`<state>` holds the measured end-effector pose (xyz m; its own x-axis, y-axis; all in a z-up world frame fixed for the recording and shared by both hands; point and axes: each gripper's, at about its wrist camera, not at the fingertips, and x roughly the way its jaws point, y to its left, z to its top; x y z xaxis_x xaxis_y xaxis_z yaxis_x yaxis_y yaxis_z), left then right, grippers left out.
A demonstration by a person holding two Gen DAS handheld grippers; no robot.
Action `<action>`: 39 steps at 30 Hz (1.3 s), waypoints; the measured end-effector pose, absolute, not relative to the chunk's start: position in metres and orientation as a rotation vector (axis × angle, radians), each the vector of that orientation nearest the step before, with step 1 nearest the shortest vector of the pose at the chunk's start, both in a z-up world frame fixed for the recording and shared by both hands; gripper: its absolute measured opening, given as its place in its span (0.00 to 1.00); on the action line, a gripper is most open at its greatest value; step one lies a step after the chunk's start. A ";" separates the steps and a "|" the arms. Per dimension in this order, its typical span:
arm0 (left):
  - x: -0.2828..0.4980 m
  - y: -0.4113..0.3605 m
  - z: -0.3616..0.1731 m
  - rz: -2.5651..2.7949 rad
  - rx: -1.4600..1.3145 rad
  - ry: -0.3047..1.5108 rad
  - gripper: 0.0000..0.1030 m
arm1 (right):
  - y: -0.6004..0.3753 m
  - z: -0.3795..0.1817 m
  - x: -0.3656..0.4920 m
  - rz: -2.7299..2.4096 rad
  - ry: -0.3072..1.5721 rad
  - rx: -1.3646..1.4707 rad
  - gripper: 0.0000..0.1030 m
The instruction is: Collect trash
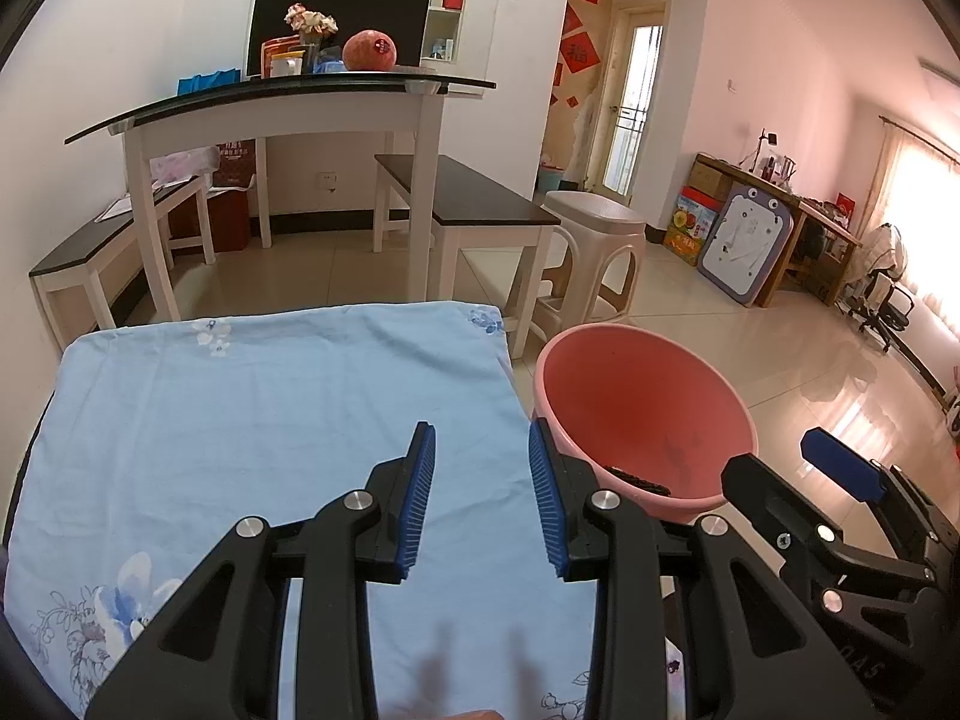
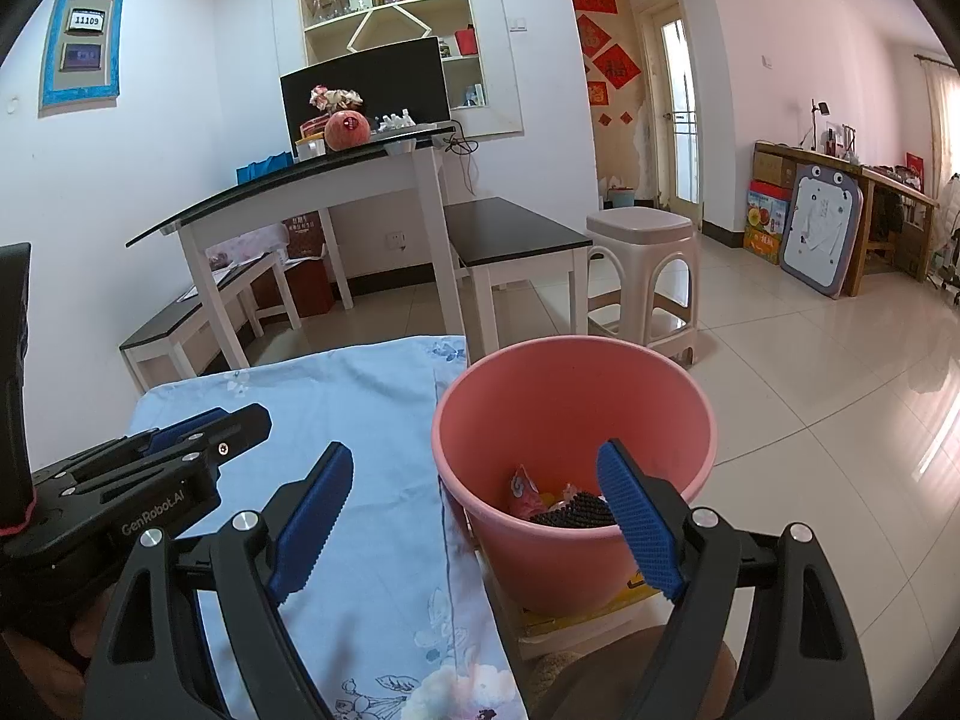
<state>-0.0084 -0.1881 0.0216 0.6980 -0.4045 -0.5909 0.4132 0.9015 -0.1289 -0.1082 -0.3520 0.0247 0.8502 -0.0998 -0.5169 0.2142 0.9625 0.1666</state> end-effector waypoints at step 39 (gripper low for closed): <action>0.002 -0.198 0.011 -0.474 0.046 0.669 0.32 | -0.358 0.006 -0.099 -0.186 0.554 0.253 0.80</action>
